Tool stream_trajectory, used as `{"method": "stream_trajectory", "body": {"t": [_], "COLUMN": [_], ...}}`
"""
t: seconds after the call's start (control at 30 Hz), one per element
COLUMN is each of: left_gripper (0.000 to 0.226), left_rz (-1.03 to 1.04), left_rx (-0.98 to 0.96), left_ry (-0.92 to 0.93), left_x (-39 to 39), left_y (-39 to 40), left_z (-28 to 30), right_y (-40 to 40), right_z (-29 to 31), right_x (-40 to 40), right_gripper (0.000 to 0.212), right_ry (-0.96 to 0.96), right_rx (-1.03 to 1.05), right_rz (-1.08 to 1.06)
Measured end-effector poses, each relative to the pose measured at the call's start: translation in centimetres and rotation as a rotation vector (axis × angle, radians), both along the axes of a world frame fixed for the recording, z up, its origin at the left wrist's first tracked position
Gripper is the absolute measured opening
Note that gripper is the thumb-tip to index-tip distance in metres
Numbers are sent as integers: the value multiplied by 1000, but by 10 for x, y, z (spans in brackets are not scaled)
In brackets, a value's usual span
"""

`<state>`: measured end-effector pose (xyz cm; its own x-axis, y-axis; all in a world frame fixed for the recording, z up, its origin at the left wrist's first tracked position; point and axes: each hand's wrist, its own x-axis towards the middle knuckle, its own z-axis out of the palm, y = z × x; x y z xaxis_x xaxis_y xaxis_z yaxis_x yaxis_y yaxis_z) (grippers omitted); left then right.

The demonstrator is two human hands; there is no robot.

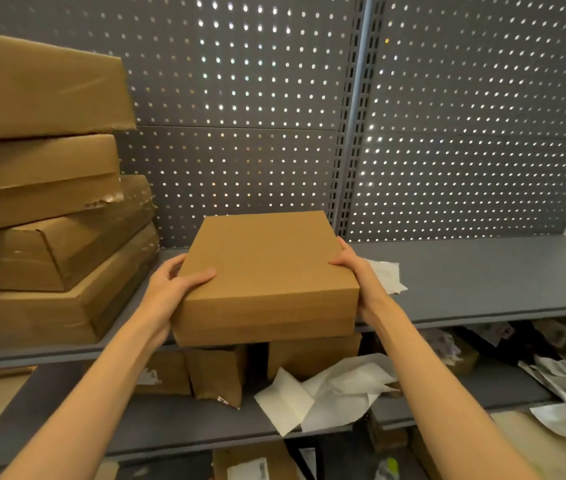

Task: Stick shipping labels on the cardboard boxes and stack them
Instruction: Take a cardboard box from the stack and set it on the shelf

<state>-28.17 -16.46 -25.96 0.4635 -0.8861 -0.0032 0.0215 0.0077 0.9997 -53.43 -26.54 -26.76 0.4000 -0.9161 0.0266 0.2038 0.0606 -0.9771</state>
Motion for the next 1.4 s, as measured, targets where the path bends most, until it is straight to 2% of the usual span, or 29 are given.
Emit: {"method": "stream_trajectory", "body": {"t": [0.07,0.23,0.43,0.8,1.1,1.27,1.37,1.4], "left_gripper": [59,60,58,63,61,65,66,64], "left_rz": [32,97,143,214,205,228,295,314], "left_rx": [-3,32,32,17,-1,29,57,60], "left_ry": [-8,-72,-52,-49,-68,-200,-425,-534], "left_x": [-2,-4,-10,-15,-17,-12,-11,-14], "left_y": [-8,-26,-42,-59,-63,-60,-54,-51], "left_z": [-2,-4,-6,-7,-8,-7,-3,0], "right_y": [-13,-39,-70,-101,-105,-105,-101,-99], "right_z": [-9,-21,-28,-33,-30,-26,-16,-12], "right_x": [0,1,4,7,8,6,-1,-6], "right_gripper": [72,59,56,79,71,82,82,75], "right_ry": [-8,-53,-97,-86,-85,18,106,139], "right_rx": [7,42,72,108,81,67,13,-25], "right_rz": [16,102,109,119,127,113,6,-36]}}
